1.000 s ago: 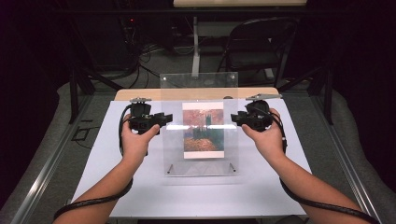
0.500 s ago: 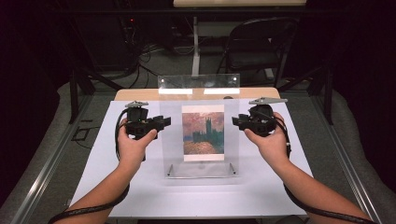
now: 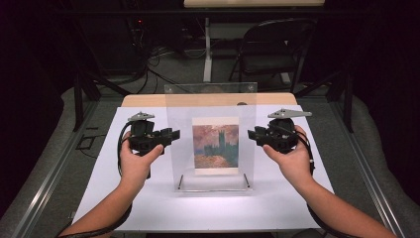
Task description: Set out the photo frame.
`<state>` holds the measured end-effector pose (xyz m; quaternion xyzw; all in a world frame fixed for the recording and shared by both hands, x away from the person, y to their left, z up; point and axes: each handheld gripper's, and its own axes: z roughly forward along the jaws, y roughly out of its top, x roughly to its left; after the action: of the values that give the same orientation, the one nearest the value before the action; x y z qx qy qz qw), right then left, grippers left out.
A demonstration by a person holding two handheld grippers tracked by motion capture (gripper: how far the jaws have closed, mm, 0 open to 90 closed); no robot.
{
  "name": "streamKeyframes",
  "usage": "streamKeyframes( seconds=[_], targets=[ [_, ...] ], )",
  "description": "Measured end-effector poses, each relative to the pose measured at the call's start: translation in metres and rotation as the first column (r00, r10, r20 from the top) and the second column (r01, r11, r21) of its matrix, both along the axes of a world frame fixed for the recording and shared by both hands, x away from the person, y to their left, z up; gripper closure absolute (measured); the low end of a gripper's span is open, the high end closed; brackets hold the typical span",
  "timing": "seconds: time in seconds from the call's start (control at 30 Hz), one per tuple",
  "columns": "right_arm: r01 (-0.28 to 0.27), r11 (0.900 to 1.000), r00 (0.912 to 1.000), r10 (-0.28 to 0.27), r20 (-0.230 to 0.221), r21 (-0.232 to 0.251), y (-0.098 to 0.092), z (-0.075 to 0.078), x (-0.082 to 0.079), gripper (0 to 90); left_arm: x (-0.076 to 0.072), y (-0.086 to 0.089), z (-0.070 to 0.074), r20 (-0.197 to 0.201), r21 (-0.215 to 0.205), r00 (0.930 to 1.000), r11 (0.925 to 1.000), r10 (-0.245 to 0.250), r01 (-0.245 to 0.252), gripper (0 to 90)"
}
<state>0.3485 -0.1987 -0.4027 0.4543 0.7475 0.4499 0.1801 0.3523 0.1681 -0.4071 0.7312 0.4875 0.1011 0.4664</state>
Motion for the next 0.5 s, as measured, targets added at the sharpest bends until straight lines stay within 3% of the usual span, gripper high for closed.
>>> streamKeyframes(
  seconds=[0.27,0.5],
  targets=[
    [-0.040,0.999,0.9989,0.040,0.024,0.020,-0.004,0.001,-0.026,68.1,-0.023,0.010,-0.004,0.025,-0.052,0.9976,0.9964,-0.065,0.066,62.8],
    [-0.069,0.997,0.9972,0.067,0.034,0.039,-0.008,-0.002,-0.039,67.9,-0.037,0.008,-0.008,0.038,-0.067,0.9967,0.9950,-0.072,0.075,59.3]
  ],
)
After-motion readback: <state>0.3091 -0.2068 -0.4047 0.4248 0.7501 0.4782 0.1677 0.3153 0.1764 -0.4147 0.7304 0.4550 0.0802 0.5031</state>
